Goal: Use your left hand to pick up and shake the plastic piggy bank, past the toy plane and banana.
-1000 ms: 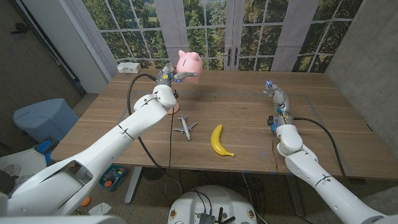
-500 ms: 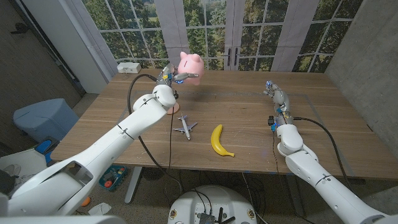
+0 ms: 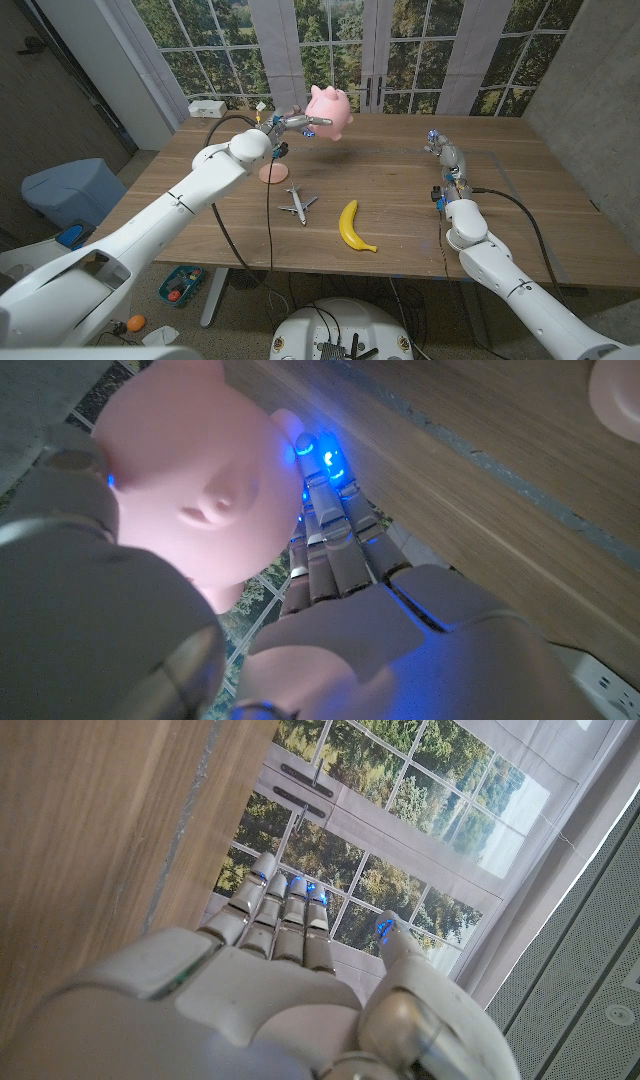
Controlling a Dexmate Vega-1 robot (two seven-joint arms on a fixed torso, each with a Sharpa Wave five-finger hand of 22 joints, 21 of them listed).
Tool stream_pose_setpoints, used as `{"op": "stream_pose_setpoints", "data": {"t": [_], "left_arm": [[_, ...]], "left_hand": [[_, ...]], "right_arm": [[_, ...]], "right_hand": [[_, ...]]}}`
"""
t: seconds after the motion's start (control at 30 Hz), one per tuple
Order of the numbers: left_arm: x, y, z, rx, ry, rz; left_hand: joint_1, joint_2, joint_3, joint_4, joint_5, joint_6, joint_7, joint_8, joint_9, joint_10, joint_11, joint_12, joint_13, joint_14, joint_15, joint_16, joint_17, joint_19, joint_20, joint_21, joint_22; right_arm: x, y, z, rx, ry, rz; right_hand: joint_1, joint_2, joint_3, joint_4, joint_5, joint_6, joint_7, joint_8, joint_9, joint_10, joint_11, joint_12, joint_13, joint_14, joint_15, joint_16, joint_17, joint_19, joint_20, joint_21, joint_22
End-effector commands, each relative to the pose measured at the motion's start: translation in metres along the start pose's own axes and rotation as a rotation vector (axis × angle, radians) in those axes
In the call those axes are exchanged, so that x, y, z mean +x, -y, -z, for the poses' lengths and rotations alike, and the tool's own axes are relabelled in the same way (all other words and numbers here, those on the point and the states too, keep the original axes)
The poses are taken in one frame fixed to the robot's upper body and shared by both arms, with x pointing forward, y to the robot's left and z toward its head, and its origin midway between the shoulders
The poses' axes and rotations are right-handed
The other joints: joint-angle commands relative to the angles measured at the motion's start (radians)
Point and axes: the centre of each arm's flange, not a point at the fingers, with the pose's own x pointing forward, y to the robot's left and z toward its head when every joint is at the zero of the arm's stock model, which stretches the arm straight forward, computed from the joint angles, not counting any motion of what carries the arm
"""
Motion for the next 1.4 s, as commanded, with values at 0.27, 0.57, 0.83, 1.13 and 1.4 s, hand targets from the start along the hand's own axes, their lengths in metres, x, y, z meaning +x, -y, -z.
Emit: {"op": "stream_pose_setpoints", "data": {"t": [0.27, 0.57, 0.83, 1.13, 1.4], "left_arm": [[0.01, -0.01, 0.001, -0.293, 0.142, 0.216], [0.008, -0.012, 0.001, -0.289, 0.139, 0.212], [0.004, -0.013, 0.004, -0.175, 0.079, 0.117], [-0.006, -0.011, 0.001, 0.031, -0.065, -0.112], [-0.018, 0.0, -0.005, 0.25, -0.154, -0.451]], "left_hand": [[0.487, 0.487, 0.008, 0.0, 0.005, 0.469, -0.23, 0.006, 0.007, 0.355, -0.349, 0.001, 0.004, 0.07, -0.181, -0.001, 0.008, -0.01, -0.031, 0.012, 0.001], [0.487, 0.486, 0.008, 0.0, 0.004, 0.469, -0.231, 0.005, 0.006, 0.357, -0.349, 0.0, 0.006, 0.072, -0.181, -0.001, 0.011, -0.012, -0.031, 0.017, 0.001], [0.487, 0.486, 0.007, 0.0, 0.004, 0.468, -0.231, 0.005, 0.007, 0.358, -0.349, -0.003, 0.008, 0.071, -0.181, -0.003, 0.012, -0.014, -0.031, 0.022, 0.0], [0.488, 0.487, 0.008, 0.0, 0.004, 0.465, -0.227, 0.003, 0.007, 0.356, -0.349, -0.006, 0.01, 0.07, -0.181, -0.005, 0.013, -0.016, -0.03, 0.027, 0.0], [0.487, 0.489, 0.009, 0.001, 0.005, 0.466, -0.23, 0.004, 0.007, 0.358, -0.349, -0.008, 0.012, 0.075, -0.181, -0.004, 0.015, -0.012, -0.028, 0.033, -0.001]], "right_arm": [[0.004, 0.001, 0.001, 0.001, -0.002, 0.005], [0.005, 0.0, 0.001, -0.001, 0.0, 0.001], [0.005, 0.0, 0.001, 0.002, -0.004, 0.003], [0.007, -0.001, 0.002, 0.002, -0.005, -0.002], [0.008, -0.001, 0.003, 0.002, -0.008, -0.001]], "right_hand": [[0.005, -0.003, 0.001, 0.005, 0.006, 0.001, 0.002, -0.002, 0.003, 0.008, -0.003, -0.004, 0.004, 0.007, -0.002, -0.005, 0.004, 0.012, 0.003, -0.008, 0.005], [0.005, -0.003, 0.001, 0.006, 0.006, 0.002, 0.001, -0.002, 0.003, 0.009, -0.004, -0.004, 0.004, 0.008, -0.003, -0.005, 0.004, 0.012, 0.003, -0.011, 0.006], [0.005, -0.003, 0.001, 0.006, 0.006, 0.002, 0.001, -0.002, 0.003, 0.009, -0.003, -0.005, 0.004, 0.007, -0.002, -0.006, 0.004, 0.013, 0.004, -0.012, 0.006], [0.005, -0.003, 0.001, 0.006, 0.006, 0.002, 0.002, -0.001, 0.003, 0.01, -0.002, -0.005, 0.004, 0.008, -0.001, -0.007, 0.004, 0.014, 0.004, -0.014, 0.006], [0.006, -0.003, 0.001, 0.006, 0.006, 0.002, 0.001, -0.002, 0.003, 0.008, -0.004, -0.005, 0.004, 0.008, -0.003, -0.007, 0.005, 0.014, 0.003, -0.016, 0.006]]}}
